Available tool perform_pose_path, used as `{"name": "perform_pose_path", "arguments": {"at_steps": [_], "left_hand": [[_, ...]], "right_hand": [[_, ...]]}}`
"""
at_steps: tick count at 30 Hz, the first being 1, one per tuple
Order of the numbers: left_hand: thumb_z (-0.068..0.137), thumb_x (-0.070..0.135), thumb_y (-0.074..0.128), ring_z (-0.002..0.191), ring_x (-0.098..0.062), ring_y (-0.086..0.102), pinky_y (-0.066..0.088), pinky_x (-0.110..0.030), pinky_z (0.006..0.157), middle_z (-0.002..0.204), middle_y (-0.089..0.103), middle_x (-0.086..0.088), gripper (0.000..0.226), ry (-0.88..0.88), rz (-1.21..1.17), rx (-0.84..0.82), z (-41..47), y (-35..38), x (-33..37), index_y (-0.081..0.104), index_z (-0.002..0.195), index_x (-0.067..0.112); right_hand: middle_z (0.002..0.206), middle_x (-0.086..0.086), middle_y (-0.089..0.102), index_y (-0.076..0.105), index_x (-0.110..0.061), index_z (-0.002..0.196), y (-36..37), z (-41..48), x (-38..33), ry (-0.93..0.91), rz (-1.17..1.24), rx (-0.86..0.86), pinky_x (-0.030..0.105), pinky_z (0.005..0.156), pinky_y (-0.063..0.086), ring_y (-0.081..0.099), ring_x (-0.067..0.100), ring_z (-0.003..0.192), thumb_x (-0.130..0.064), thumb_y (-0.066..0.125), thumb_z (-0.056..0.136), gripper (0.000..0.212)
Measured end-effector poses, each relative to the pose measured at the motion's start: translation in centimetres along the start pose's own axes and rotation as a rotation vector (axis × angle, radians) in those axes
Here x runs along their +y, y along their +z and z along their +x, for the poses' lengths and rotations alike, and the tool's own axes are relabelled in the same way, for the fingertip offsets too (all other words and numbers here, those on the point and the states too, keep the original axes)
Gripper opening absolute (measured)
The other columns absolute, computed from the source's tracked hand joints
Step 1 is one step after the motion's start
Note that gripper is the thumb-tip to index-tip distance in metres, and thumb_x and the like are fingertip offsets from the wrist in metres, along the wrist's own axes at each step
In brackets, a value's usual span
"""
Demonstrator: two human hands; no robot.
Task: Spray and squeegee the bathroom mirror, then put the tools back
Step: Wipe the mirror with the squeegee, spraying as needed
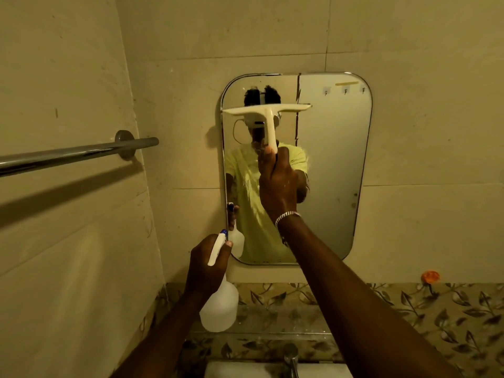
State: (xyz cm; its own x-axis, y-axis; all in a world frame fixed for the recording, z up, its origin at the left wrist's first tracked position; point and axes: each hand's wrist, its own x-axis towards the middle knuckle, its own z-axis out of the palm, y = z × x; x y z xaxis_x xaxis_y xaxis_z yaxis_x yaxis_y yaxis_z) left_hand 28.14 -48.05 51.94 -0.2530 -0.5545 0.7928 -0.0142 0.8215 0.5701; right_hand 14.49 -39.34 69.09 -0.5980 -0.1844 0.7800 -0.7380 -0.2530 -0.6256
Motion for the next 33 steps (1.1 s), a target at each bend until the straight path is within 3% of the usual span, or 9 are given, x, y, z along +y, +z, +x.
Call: {"name": "perform_pose_path", "arguments": {"at_steps": [3, 7, 12, 15, 20, 23, 26, 29, 33], "left_hand": [[0.095, 0.031, 0.059, 0.084, -0.007, 0.069, 0.052, -0.006, 0.073, 0.091, 0.071, 0.001, 0.03, 0.0, 0.002, -0.004, 0.1, -0.1, 0.0, 0.071, 0.108, 0.007], [0.096, 0.031, 0.059, 0.082, -0.007, 0.068, 0.056, -0.015, 0.07, 0.086, 0.07, 0.005, 0.022, -0.02, -0.003, -0.012, 0.2, -0.3, -0.4, 0.07, 0.104, 0.013], [0.095, 0.03, 0.06, 0.081, -0.009, 0.068, 0.055, -0.014, 0.068, 0.083, 0.069, 0.006, 0.018, -0.02, -0.016, -0.015, -0.1, -0.1, -1.0, 0.069, 0.098, 0.016], [0.094, 0.029, 0.06, 0.076, -0.012, 0.069, 0.058, -0.02, 0.067, 0.081, 0.068, 0.004, 0.02, -0.024, -0.01, -0.019, -0.3, 0.0, -1.5, 0.069, 0.098, 0.012], [0.094, 0.028, 0.061, 0.073, -0.014, 0.068, 0.056, -0.018, 0.063, 0.08, 0.066, 0.0, 0.023, -0.002, -0.014, -0.035, -0.9, 0.1, -2.1, 0.068, 0.098, 0.007], [0.093, 0.029, 0.061, 0.077, -0.013, 0.069, 0.059, -0.023, 0.066, 0.083, 0.068, -0.003, 0.024, -0.019, -0.011, -0.036, -1.0, 0.0, -2.1, 0.069, 0.099, 0.007], [0.093, 0.039, 0.058, 0.08, -0.016, 0.07, 0.06, -0.025, 0.069, 0.086, 0.07, -0.003, 0.035, -0.061, -0.012, -0.038, -1.1, -0.1, -2.0, 0.07, 0.104, 0.007], [0.094, 0.04, 0.059, 0.076, -0.015, 0.069, 0.061, -0.028, 0.066, 0.083, 0.069, -0.002, 0.034, -0.051, -0.017, -0.035, -1.2, -0.4, -1.8, 0.069, 0.1, 0.009], [0.094, 0.04, 0.056, 0.074, -0.013, 0.068, 0.059, -0.031, 0.065, 0.079, 0.068, -0.003, 0.034, -0.003, -0.008, -0.027, -0.9, -0.6, -1.5, 0.069, 0.096, 0.008]], "right_hand": [[0.09, 0.018, 0.067, 0.051, 0.0, 0.122, 0.5, 2.5, -1.4, -0.032, 0.015, -0.002, 0.01, 0.041, 0.039, 0.06, 0.016, 0.061, -0.032, 0.04, 0.11, 0.036], [0.101, 0.021, 0.07, 0.05, -0.002, 0.13, 1.1, 4.6, -2.9, -0.058, -0.016, -0.012, 0.028, 0.057, 0.045, 0.07, 0.032, 0.083, -0.033, 0.039, 0.11, 0.038], [0.102, 0.024, 0.067, 0.046, -0.006, 0.136, 1.7, 2.8, -1.1, -0.036, -0.087, -0.057, 0.021, 0.051, 0.037, 0.067, 0.034, 0.083, -0.038, 0.036, 0.11, 0.042], [0.099, 0.021, 0.067, 0.047, -0.005, 0.138, 1.9, -0.9, 1.0, 0.015, -0.082, -0.075, 0.025, 0.052, 0.045, 0.065, 0.027, 0.075, -0.037, 0.037, 0.109, 0.044], [0.073, -0.004, 0.061, 0.045, -0.024, 0.124, 1.3, -7.8, 4.6, 0.079, -0.046, -0.085, 0.017, 0.043, 0.049, 0.063, 0.006, 0.056, -0.04, 0.038, 0.109, 0.023], [0.076, 0.001, 0.063, 0.039, -0.031, 0.118, 0.8, -10.9, 6.3, 0.144, -0.095, -0.104, 0.042, 0.05, 0.059, 0.065, 0.017, 0.061, -0.042, 0.037, 0.108, 0.016], [0.078, 0.004, 0.064, 0.042, -0.026, 0.12, 0.5, -12.2, 6.8, 0.147, -0.112, -0.111, 0.048, 0.053, 0.059, 0.065, 0.019, 0.063, -0.041, 0.038, 0.109, 0.019], [0.076, 0.004, 0.063, 0.045, -0.02, 0.123, 0.3, -11.3, 6.0, 0.116, -0.072, -0.086, 0.04, 0.049, 0.057, 0.063, 0.016, 0.06, -0.039, 0.04, 0.109, 0.024], [0.072, -0.01, 0.054, 0.055, -0.012, 0.122, -0.1, -7.2, 3.6, 0.052, -0.007, -0.033, 0.01, 0.041, 0.038, 0.058, -0.001, 0.052, -0.037, 0.042, 0.109, 0.031]]}}
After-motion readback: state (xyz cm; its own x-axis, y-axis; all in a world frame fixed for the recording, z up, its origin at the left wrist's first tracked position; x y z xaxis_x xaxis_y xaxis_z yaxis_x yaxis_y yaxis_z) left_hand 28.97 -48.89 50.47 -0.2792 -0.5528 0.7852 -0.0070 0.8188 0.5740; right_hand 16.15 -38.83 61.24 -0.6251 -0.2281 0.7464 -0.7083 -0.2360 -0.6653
